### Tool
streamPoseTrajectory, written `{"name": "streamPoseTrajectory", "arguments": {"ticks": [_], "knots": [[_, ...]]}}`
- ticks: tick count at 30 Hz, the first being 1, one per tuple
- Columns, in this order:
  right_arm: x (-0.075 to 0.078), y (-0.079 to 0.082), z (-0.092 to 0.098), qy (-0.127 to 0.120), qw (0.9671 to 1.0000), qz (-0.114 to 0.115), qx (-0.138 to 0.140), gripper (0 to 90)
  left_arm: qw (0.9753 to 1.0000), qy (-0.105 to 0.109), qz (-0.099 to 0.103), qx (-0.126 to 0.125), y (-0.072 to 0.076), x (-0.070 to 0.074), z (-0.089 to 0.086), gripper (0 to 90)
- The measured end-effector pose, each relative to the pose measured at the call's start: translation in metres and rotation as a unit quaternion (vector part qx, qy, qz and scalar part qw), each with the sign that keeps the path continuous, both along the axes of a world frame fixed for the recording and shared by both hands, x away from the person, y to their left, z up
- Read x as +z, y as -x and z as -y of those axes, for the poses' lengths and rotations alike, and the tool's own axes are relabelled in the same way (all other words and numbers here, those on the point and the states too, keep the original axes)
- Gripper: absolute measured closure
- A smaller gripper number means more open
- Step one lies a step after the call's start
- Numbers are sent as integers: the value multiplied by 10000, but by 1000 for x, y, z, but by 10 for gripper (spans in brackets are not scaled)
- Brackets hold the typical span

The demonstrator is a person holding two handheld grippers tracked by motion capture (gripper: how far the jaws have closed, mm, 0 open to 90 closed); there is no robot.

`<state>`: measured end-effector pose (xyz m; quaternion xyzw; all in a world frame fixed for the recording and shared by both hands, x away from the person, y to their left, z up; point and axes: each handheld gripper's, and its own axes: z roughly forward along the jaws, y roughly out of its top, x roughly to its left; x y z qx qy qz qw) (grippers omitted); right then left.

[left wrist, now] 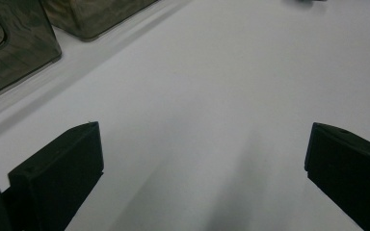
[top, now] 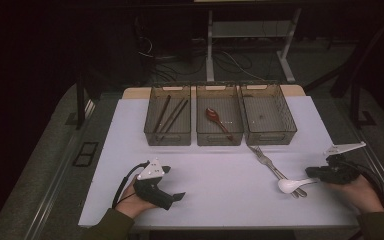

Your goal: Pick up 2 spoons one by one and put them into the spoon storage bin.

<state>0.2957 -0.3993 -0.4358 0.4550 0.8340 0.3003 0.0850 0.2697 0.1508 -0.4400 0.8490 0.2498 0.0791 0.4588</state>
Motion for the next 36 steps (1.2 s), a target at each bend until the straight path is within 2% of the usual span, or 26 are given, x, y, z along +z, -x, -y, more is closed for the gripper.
{"name": "streamPoseTrajectory", "arguments": {"ticks": [2,4,7,9,13,16,25,31,33,36], "knots": [[3,0,-1,-87,9999,47,26,762,10000,5,-2,5,0,0,0,0],[6,2,-2,-296,9994,103,156,680,10000,-4,-4,1,0,0,0,0],[10,6,-10,-604,9968,166,502,576,10000,-12,-2,-10,0,0,0,0],[11,8,-17,-742,9937,195,816,521,10000,-9,-5,-12,0,0,0,0],[9,12,-35,-691,9894,162,1269,451,10000,-9,-5,-12,0,0,0,0],[7,13,-42,-658,9878,131,1404,430,10000,-14,-2,-15,0,0,0,0],[-1,16,-52,-336,9857,106,1647,401,10000,-20,1,-14,0,0,0,0],[-5,22,-59,90,9831,160,1823,399,10000,-22,8,-19,0,0,0,0],[-5,24,-60,118,9831,174,1816,410,10000,-20,8,-15,0,0,0,0],[-2,24,-58,19,9831,242,1813,416,10000,-21,6,-14,0,0,0,0]]}}
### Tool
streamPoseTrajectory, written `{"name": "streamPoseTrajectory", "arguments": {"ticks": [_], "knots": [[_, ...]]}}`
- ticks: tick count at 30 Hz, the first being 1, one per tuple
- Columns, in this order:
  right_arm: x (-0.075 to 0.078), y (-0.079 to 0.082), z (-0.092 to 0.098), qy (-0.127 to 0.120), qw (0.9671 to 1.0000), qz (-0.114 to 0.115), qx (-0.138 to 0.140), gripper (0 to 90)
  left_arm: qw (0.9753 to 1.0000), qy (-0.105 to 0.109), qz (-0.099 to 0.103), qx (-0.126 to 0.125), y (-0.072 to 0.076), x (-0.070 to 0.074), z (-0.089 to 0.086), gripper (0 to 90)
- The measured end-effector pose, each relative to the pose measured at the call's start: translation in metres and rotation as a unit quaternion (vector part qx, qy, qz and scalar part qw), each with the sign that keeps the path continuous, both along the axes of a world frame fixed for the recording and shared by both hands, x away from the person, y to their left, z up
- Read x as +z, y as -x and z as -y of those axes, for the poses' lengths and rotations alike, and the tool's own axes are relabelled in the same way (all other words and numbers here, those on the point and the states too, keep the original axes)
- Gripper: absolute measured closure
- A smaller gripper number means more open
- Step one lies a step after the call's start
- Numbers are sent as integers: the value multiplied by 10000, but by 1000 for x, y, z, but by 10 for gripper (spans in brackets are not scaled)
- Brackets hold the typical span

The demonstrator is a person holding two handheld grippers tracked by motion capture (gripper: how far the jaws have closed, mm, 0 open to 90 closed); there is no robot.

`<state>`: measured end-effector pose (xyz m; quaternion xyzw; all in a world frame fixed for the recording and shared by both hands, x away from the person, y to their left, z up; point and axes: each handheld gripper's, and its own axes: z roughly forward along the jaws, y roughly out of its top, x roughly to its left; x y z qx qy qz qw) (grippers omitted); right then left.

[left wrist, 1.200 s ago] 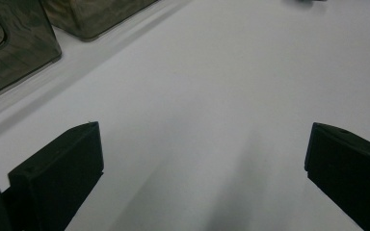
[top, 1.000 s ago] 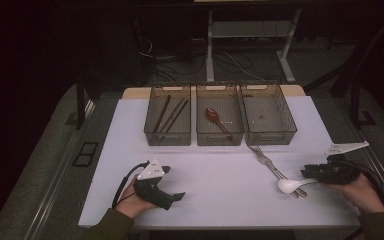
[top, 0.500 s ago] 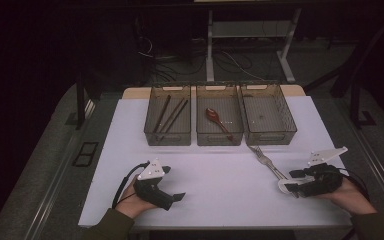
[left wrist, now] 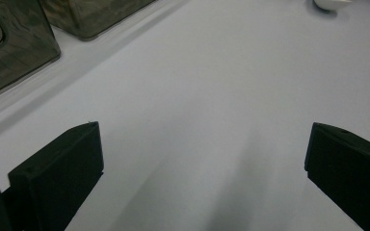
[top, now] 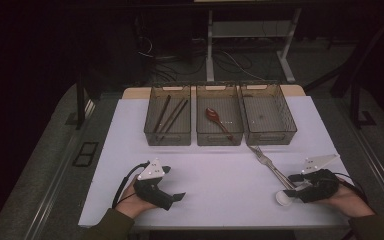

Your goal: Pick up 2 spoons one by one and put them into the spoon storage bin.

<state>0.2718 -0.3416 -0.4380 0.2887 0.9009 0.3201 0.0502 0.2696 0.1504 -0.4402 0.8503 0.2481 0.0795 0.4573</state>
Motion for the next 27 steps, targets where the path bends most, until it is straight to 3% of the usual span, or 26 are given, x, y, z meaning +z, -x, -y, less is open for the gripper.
{"name": "streamPoseTrajectory", "arguments": {"ticks": [5,8,12,19,27], "knots": [[8,4,0,-266,9994,-33,212,428,10000,1,-1,4,0,0,0,0],[7,9,-5,-285,9985,-119,457,426,10000,0,5,0,0,0,0,0],[3,12,-11,-181,9971,-247,694,415,10000,-6,1,-2,0,0,1,0],[-1,14,-16,57,9959,-311,843,431,10000,-6,-1,-6,0,0,1,0],[0,14,-14,132,9939,-275,1056,601,10000,-29,1,-16,0,0,1,0]]}}
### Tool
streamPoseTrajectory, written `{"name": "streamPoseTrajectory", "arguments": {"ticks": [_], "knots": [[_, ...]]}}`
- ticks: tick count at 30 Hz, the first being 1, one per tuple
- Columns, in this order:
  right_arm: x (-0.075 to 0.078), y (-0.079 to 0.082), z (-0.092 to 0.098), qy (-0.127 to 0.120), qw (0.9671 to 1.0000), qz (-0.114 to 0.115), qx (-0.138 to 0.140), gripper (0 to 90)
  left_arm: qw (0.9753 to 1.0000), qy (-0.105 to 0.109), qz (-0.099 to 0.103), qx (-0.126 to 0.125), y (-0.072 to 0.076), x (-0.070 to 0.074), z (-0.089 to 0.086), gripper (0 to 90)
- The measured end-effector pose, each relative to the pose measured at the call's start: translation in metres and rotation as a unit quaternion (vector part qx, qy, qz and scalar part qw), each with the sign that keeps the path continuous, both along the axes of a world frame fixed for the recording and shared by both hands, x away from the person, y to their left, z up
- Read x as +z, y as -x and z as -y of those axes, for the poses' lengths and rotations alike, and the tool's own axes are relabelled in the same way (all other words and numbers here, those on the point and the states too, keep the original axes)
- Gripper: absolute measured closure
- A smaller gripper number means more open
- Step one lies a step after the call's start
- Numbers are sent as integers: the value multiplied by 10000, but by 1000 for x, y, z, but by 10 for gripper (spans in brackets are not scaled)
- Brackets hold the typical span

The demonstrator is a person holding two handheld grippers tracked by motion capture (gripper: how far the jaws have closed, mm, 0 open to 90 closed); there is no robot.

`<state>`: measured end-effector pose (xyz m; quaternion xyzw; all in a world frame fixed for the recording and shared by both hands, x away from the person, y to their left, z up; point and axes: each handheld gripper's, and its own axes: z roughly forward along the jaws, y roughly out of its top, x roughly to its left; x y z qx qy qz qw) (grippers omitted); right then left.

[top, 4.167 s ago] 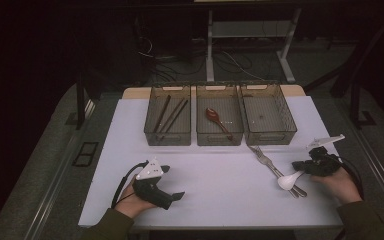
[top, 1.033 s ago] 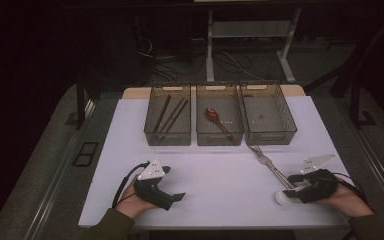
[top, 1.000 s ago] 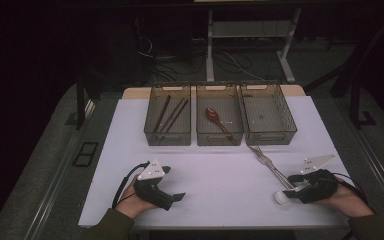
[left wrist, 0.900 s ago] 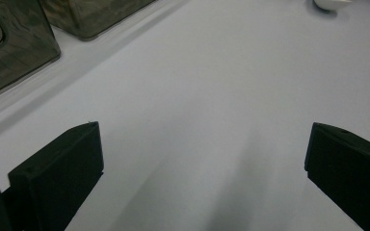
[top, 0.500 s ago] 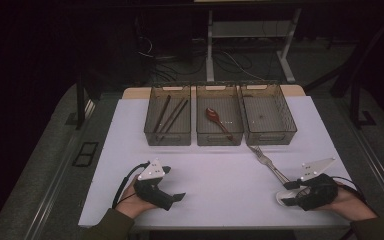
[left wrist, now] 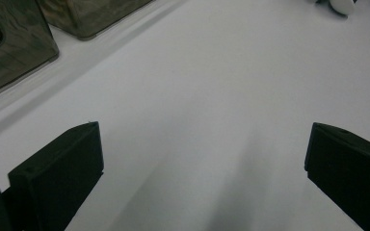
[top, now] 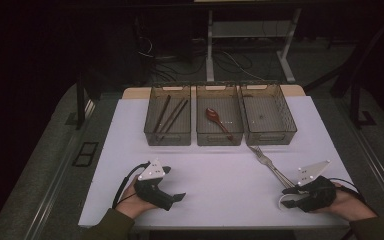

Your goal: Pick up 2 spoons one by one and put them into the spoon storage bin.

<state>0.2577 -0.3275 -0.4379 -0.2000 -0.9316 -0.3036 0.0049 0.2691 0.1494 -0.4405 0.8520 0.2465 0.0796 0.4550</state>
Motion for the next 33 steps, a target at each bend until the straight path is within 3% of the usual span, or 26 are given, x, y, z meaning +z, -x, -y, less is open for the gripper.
{"name": "streamPoseTrajectory", "arguments": {"ticks": [10,17,24,33], "knots": [[4,-2,6,-80,9997,-210,62,790,10000,7,-1,1,0,0,0,0],[5,-4,7,-204,9994,-290,21,823,10000,16,2,10,0,0,0,0],[11,-10,4,-399,9987,-66,-301,824,10000,24,-1,20,-1,0,0,0],[26,-20,-6,-673,9955,269,-616,824,10000,34,-6,11,-1,0,0,0]]}}
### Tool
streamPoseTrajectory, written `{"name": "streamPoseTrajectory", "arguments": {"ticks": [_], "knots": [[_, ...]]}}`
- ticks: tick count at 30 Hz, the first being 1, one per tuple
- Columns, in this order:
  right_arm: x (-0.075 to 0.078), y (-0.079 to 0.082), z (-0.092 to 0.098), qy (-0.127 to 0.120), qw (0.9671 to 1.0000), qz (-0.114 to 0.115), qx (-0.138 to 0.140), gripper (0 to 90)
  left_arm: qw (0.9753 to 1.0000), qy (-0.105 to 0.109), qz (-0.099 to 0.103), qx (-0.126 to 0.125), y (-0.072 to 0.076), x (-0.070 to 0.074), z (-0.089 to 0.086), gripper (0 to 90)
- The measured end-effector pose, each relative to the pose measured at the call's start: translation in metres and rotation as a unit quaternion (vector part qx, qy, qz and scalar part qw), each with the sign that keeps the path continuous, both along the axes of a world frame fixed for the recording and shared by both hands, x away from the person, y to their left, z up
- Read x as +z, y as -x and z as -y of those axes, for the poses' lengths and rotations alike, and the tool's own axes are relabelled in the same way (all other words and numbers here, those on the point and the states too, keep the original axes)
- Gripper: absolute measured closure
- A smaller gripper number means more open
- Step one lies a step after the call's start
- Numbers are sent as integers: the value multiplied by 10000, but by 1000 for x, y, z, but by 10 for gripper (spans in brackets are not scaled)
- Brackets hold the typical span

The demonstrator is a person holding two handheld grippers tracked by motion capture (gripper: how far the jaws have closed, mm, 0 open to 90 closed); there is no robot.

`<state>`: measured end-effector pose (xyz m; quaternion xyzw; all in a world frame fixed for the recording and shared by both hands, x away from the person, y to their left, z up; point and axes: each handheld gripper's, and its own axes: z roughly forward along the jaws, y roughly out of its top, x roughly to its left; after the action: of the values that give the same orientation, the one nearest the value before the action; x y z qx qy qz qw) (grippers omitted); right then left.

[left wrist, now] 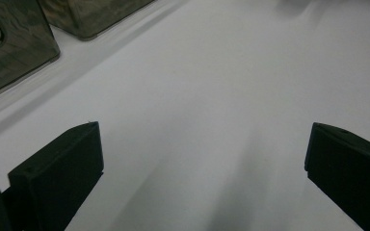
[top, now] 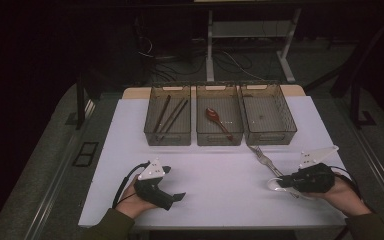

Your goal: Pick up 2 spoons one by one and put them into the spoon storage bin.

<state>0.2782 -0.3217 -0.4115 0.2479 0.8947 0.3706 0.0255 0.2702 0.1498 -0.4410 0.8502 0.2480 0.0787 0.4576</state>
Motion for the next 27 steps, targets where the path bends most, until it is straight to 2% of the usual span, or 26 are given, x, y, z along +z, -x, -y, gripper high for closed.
{"name": "streamPoseTrajectory", "arguments": {"ticks": [9,18,27], "knots": [[15,-15,-12,-242,9990,276,-245,824,10000,-4,-11,-4,0,0,0,0],[32,-36,-28,-419,9960,501,-604,825,10000,3,-2,-19,0,0,0,0],[41,-52,-45,-523,9941,641,-708,825,10000,-11,16,-33,-1,0,0,0]]}}
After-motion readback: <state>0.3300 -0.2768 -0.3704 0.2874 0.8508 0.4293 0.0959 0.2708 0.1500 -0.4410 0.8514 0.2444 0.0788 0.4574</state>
